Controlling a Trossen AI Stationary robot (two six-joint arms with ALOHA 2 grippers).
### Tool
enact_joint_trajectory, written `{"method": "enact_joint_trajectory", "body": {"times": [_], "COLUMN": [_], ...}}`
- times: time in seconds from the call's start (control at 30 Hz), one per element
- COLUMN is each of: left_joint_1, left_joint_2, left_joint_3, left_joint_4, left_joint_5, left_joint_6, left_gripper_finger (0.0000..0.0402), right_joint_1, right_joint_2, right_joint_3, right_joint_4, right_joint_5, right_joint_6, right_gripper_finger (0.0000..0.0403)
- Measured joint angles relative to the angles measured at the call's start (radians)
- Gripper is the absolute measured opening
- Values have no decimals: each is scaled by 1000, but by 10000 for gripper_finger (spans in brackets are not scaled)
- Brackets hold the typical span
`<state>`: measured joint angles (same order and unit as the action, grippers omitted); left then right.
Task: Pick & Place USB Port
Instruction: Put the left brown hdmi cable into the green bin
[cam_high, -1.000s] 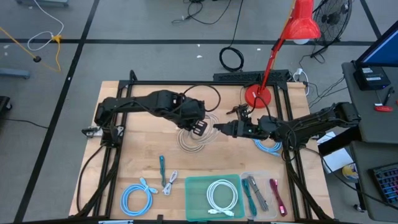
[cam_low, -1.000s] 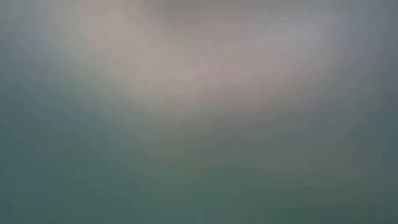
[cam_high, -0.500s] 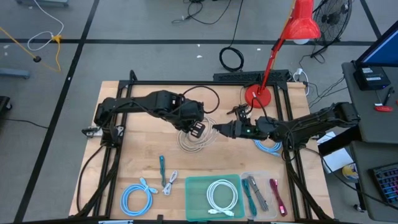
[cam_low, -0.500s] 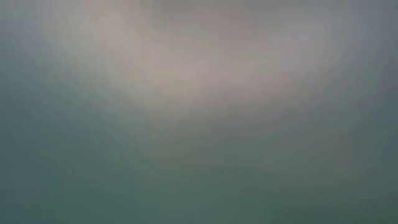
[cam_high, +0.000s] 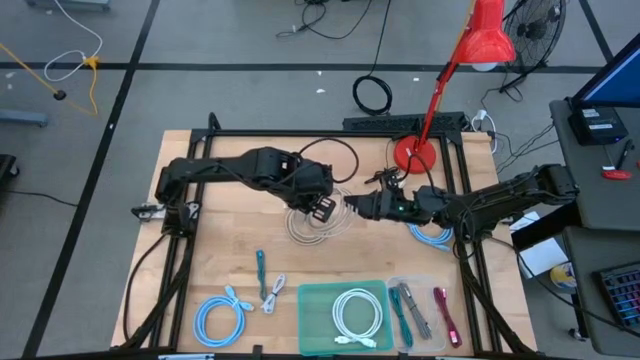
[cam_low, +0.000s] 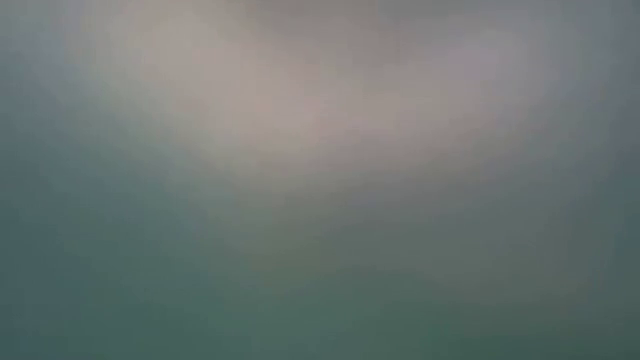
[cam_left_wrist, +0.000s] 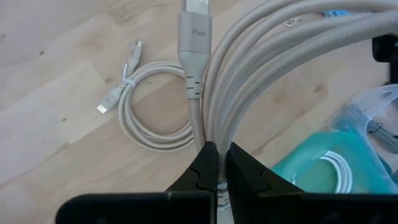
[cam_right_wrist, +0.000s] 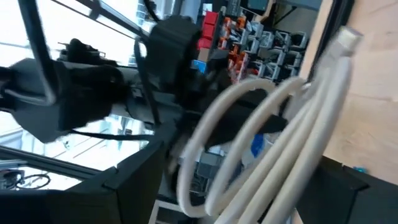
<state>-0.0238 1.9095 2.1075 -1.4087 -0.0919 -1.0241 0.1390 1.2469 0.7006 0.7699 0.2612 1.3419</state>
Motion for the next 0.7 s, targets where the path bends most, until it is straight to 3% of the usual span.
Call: {"method": "enact_joint_trajectory", "body": {"times": [0.7], "left_joint_1": [8], "left_joint_2": [21], "left_joint_3": [-2], "left_joint_4": [-13], "left_joint_5": [39], "left_joint_6": [36], "left_gripper_finger": [10], "right_joint_1": [0], "right_joint_2": [0], "right_joint_3": [0], "right_joint_4": [-145], "right_joint_5": [1], "right_joint_6": [104], "right_gripper_finger": [295]}}
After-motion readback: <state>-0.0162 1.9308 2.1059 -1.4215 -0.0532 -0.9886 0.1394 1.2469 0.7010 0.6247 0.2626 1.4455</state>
